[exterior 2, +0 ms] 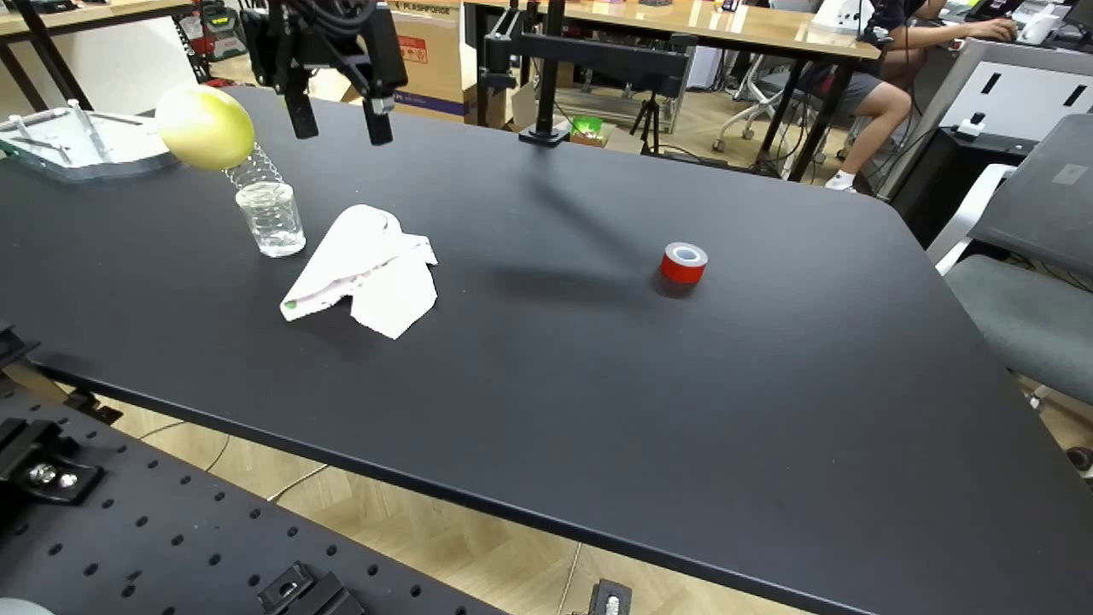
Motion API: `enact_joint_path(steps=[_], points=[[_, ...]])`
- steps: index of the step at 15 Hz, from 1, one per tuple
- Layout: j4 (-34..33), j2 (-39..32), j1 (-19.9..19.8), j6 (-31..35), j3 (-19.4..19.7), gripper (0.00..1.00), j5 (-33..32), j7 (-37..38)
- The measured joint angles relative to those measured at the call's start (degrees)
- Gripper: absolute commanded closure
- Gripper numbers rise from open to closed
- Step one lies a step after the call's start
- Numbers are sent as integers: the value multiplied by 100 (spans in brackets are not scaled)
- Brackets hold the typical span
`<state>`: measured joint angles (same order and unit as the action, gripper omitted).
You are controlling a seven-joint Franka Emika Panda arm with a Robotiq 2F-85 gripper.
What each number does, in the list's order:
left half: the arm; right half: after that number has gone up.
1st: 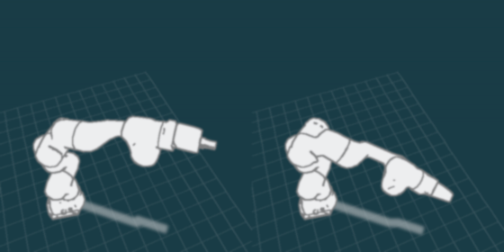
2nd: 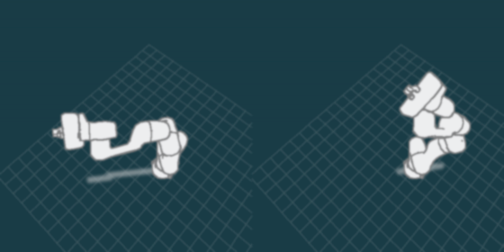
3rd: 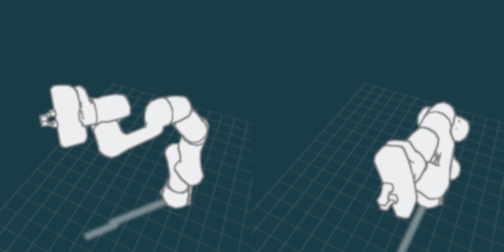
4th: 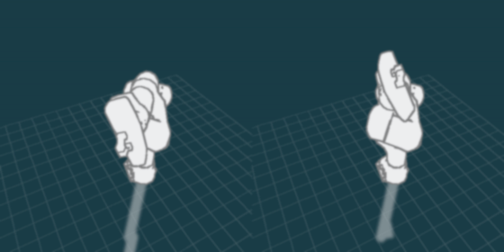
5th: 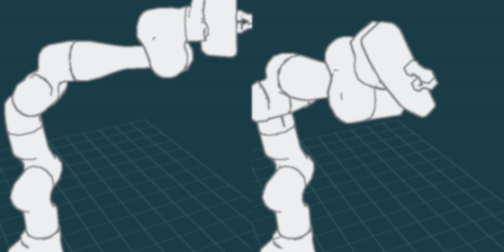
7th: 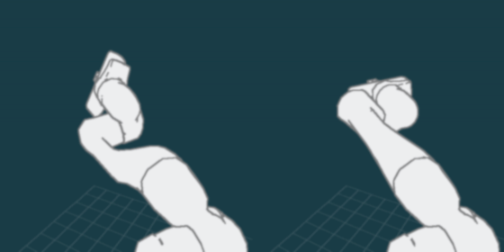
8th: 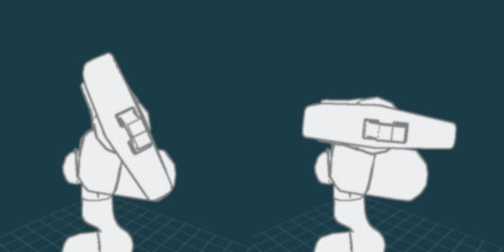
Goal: Pick up the towel from the table and put it on the tripod. Pick up the towel from the tripod and put it on the table
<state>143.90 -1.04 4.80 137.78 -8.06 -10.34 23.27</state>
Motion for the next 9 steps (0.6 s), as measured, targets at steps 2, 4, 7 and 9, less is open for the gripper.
enact_joint_path(steps=[2, 4, 7, 9], points=[[104, -193, 23, 216, 5, 0, -33, -16], [140, -414, 51, 387, 26, 0, -101, -115], [118, -752, 84, 622, 53, 0, -104, -426], [66, -966, 107, 725, 62, 0, -98, -654]])
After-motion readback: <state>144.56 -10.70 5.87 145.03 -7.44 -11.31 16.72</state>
